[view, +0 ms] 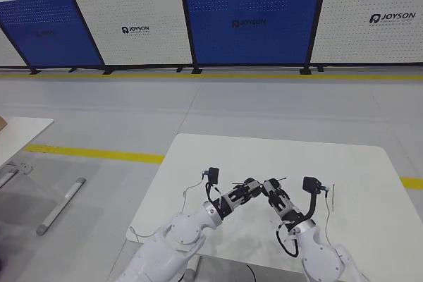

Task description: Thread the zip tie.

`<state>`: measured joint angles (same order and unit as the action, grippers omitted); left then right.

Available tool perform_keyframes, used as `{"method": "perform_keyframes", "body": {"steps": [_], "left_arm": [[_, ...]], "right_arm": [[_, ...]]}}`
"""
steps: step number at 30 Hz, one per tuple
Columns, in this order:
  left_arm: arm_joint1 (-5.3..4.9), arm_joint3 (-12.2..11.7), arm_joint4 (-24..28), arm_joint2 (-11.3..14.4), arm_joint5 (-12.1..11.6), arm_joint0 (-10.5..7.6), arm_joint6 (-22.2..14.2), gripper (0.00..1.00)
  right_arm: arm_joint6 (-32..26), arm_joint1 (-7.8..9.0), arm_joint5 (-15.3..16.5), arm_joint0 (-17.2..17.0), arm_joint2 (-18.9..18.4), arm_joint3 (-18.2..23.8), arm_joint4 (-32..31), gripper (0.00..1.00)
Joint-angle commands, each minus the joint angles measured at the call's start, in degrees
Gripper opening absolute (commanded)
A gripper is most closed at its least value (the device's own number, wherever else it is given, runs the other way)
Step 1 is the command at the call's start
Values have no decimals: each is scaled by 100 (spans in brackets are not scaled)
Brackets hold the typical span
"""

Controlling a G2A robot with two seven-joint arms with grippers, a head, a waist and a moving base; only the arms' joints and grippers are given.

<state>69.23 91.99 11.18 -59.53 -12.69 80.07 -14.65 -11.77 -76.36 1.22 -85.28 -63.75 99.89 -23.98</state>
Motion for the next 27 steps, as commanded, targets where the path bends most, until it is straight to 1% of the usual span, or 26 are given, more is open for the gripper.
{"method": "perform_keyframes", "body": {"steps": [1, 2, 3, 4, 5, 6, 7, 8, 10, 11, 13, 15, 19, 20, 27], "left_arm": [[1, -5, -11, -1, 12, -5, 6, 0], [2, -6, -13, -1, 15, -6, 10, 0], [2, -9, -17, -1, 18, -8, 15, 0], [3, -11, -21, 0, 22, -10, 21, 0], [4, -12, -25, 0, 25, -12, 25, 0], [5, -14, -30, 2, 28, -13, 30, 0], [6, -19, -36, 3, 33, -14, 36, 0], [7, -21, -40, 5, 35, -15, 41, 0], [9, -32, -42, 10, 40, -17, 43, 0], [10, -40, -39, 13, 44, -20, 41, 0], [12, -54, -34, 15, 44, -25, 39, 0], [14, -65, -30, 17, 43, -27, 36, 0], [13, -57, -59, 20, 21, -8, 29, 0], [12, -50, -69, 19, 15, -1, 26, 0], [6, 1, -96, 2, -9, 41, 25, 0]], "right_arm": [[-21, 2, -4, 3, -12, 4, 20, 31], [-20, 2, -6, 2, -18, 6, 31, 45], [-14, 2, -6, -1, -22, 10, 41, 55], [-1, 1, 0, -6, -27, 15, 58, 69], [11, 1, 6, -11, -31, 18, 67, 78], [25, 1, 14, -17, -35, 23, 79, 77], [41, 1, 28, -27, -42, 31, 92, 79], [46, 2, 38, -34, -47, 37, 95, 78], [78, 3, 50, -51, -61, 51, 104, 75], [98, 4, 58, -65, -68, 62, 116, 70], [146, 4, 72, -83, -84, 81, 132, 49], [190, 6, 100, -107, -104, 105, 143, 44], [243, 11, 125, -150, -144, 153, 140, 19], [248, 12, 126, -157, -150, 160, 137, 1], [197, 17, 75, -153, -146, 153, 77, 0]]}}
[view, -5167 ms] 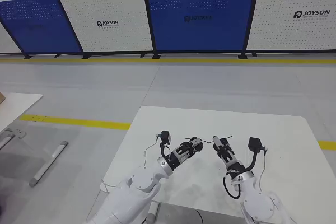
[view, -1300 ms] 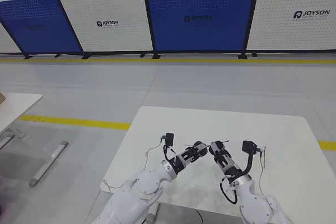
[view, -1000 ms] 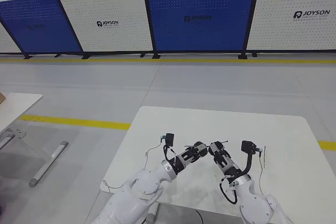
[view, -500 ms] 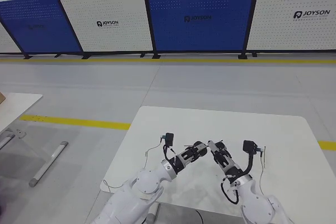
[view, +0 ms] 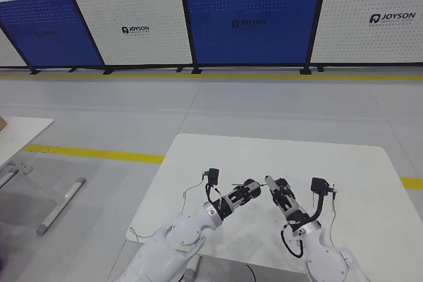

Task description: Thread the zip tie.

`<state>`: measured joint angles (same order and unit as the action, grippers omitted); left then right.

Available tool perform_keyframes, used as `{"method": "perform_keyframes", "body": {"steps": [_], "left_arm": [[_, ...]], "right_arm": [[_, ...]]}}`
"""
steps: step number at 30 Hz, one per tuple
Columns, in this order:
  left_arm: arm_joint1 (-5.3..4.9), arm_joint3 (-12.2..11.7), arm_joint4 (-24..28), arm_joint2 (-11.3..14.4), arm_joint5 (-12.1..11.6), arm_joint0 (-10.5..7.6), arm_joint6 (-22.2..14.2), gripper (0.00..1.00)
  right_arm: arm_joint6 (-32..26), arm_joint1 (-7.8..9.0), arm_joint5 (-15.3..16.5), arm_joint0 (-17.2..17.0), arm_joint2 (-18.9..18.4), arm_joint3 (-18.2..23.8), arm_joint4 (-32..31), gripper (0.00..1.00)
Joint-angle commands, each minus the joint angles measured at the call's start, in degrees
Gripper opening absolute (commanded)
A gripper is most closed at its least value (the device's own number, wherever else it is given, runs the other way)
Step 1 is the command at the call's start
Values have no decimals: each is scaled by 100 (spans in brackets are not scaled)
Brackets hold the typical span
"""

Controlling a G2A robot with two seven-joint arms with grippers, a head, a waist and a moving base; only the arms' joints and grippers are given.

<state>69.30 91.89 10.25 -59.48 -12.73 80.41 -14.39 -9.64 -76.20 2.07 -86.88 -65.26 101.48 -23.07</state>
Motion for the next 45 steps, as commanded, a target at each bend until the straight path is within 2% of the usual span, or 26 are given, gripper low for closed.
{"method": "perform_keyframes", "body": {"steps": [1, 14, 39, 40, 44, 45], "left_arm": [[-2, 18, -4, -6, -7, 14, -2, 0], [-4, 193, -97, 27, 15, 51, -35, 0], [-14, 182, -78, -29, 8, 75, -47, 0], [-13, 183, -76, -29, 11, 78, -35, 20], [-11, 180, -114, -22, 28, 76, 6, 39], [-10, 178, -155, -15, 39, 71, 26, 39]], "right_arm": [[-21, 0, -18, 11, 9, -8, -21, 0], [-103, 14, -46, 28, -14, 32, -166, 0], [-156, 15, -81, 39, 44, 44, -191, 0], [-151, 15, -82, 38, 40, 42, -188, 0], [-139, 17, -88, 35, 17, 36, -179, 0], [-135, 18, -91, 34, 12, 36, -183, 0]]}}
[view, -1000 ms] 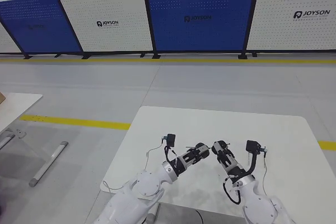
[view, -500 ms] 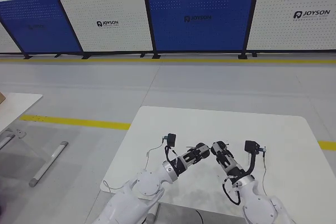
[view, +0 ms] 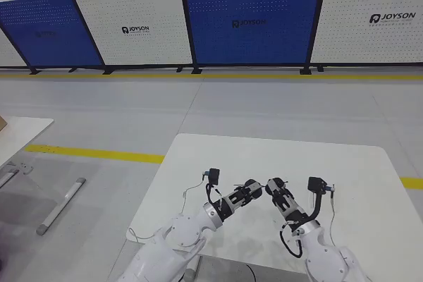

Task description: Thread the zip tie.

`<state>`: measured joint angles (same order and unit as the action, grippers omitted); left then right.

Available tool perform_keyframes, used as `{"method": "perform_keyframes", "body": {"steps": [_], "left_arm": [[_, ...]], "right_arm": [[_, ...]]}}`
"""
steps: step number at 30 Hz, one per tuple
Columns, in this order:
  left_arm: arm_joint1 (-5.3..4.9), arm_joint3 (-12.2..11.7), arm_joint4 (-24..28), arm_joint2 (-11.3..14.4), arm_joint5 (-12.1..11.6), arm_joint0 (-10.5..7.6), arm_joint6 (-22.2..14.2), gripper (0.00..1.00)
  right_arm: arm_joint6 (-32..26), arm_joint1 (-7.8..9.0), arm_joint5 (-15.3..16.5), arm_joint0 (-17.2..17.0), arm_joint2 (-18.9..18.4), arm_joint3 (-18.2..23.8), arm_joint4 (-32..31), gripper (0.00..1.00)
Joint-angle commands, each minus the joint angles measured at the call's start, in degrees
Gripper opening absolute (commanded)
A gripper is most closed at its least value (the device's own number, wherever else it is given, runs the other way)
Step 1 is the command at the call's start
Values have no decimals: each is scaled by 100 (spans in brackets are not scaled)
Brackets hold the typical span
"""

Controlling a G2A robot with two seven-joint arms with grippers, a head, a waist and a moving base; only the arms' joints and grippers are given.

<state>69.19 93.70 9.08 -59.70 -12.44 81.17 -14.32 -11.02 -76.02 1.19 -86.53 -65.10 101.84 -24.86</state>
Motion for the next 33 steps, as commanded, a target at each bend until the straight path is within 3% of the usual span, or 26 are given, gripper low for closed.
{"method": "perform_keyframes", "body": {"steps": [1, 18, 31, 33], "left_arm": [[3, -3, -55, 17, 16, -6, 32, 39], [25, -40, 25, 21, -33, -31, 151, 30], [24, -13, 26, -6, -109, 10, 138, 11], [24, -13, 20, -7, -111, 10, 135, 4]], "right_arm": [[4, 1, -5, -2, -7, -1, -6, 0], [179, 9, -84, -17, -127, -31, -71, 0], [209, 6, -89, -18, -87, -45, -225, 0], [214, 6, -82, -17, -82, -44, -239, 0]]}}
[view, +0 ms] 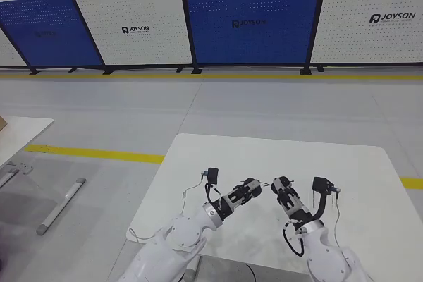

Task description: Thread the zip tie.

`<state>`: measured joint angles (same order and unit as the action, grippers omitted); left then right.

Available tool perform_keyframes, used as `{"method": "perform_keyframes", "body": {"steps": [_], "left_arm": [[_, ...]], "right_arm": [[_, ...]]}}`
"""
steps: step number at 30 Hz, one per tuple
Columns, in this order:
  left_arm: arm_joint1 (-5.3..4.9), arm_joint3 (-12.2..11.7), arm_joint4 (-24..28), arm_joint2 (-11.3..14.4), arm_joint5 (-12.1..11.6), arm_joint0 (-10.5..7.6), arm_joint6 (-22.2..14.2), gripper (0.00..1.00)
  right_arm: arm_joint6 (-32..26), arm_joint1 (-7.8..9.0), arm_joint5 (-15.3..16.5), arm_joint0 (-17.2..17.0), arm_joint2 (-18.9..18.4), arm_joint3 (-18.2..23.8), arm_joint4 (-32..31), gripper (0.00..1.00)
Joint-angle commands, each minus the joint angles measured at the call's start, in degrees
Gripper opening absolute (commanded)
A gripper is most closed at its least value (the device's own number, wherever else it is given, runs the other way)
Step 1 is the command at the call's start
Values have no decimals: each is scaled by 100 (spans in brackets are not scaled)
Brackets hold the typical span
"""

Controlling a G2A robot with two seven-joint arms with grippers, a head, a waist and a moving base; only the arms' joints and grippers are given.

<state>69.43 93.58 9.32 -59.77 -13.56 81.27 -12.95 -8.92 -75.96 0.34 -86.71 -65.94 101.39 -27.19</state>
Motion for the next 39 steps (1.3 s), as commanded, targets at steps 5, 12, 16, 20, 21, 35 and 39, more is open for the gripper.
{"method": "perform_keyframes", "body": {"steps": [5, 12, 16, 20, 21, 35, 39], "left_arm": [[3, -2, 4, 0, -14, 1, -6, 0], [7, -3, -12, 18, 9, -11, -22, 0], [10, -6, -12, 23, 4, -16, -28, 0], [19, -26, 46, 13, -20, -13, 57, 0], [22, -32, 71, 12, -31, -12, 76, 0], [66, -26, 314, -94, -217, 37, 592, 0], [81, -44, 400, -120, -227, 51, 716, 0]], "right_arm": [[11, -1, 7, -2, -2, 5, -16, 0], [5, -2, 18, -6, -11, 0, 3, 0], [-22, -2, 14, -7, -15, -1, 20, 0], [-29, -4, 39, -6, -14, -2, 41, 44], [-23, -4, 50, -8, -11, 0, 47, 47], [243, 22, -144, -225, -232, -22, -106, 98], [357, 26, -342, -275, -335, -79, -153, 100]]}}
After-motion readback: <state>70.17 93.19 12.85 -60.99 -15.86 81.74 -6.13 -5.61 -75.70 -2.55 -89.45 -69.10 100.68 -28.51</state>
